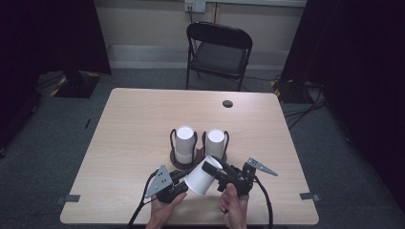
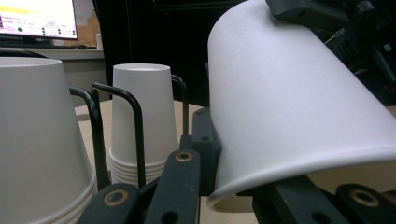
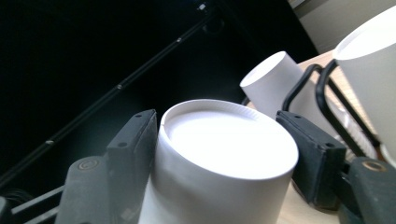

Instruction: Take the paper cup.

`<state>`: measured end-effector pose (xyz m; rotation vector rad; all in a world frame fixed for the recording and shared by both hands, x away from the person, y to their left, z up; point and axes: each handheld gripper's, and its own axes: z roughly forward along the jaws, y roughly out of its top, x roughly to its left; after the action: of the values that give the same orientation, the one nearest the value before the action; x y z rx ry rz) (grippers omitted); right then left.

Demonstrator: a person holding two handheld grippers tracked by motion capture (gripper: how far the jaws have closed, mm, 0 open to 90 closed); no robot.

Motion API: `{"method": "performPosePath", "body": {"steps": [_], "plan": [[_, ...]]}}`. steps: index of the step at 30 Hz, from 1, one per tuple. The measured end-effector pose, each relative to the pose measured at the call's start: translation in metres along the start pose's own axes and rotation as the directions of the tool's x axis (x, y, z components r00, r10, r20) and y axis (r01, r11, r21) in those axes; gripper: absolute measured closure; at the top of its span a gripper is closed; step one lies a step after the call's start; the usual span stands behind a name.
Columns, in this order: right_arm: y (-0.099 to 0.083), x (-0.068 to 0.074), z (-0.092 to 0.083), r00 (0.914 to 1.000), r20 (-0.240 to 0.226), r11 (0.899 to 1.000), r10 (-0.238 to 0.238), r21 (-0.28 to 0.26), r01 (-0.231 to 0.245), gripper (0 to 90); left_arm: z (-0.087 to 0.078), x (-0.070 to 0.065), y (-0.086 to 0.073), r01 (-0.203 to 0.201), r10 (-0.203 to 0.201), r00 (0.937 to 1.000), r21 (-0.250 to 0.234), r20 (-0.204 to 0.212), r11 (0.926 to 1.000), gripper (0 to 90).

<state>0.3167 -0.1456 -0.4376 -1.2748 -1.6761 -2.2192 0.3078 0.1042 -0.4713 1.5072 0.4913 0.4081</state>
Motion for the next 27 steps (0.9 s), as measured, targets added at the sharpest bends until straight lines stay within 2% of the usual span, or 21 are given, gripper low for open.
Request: {"method": "performPosePath", "body": {"steps": [5,10,13,17,21,27], "plan": [[0.000,0.000,0.000,0.9992,0.020,0.999,-0.035,-0.001,0.035,28.7,-0.002,0.003,0.001,0.015,-0.015,0.9999,0.014,0.007,0.9998,84.5],[0.001,0.001,-0.001,0.9976,0.026,0.998,-0.064,-0.009,0.064,28.2,-0.004,0.006,0.001,0.048,-0.049,0.9985,0.033,0.027,0.9983,84.6],[0.002,0.000,-0.002,0.9966,0.031,0.997,-0.076,-0.015,0.076,27.5,-0.004,0.007,0.001,0.047,-0.049,0.9985,0.054,0.026,0.9974,85.1],[0.003,0.000,-0.005,0.9935,0.038,0.994,-0.107,-0.017,0.108,26.5,-0.005,0.008,0.001,0.054,-0.058,0.9973,0.081,0.045,0.9952,85.3],[0.003,0.000,-0.007,0.9917,0.036,0.992,-0.123,-0.021,0.124,26.4,-0.005,0.009,0.001,0.065,-0.069,0.9967,0.095,0.043,0.9933,85.4],[0.004,0.000,-0.011,0.9871,0.049,0.988,-0.152,-0.022,0.154,26.4,-0.008,0.014,0.006,0.053,-0.058,0.9978,0.145,0.033,0.9880,85.4]]}}
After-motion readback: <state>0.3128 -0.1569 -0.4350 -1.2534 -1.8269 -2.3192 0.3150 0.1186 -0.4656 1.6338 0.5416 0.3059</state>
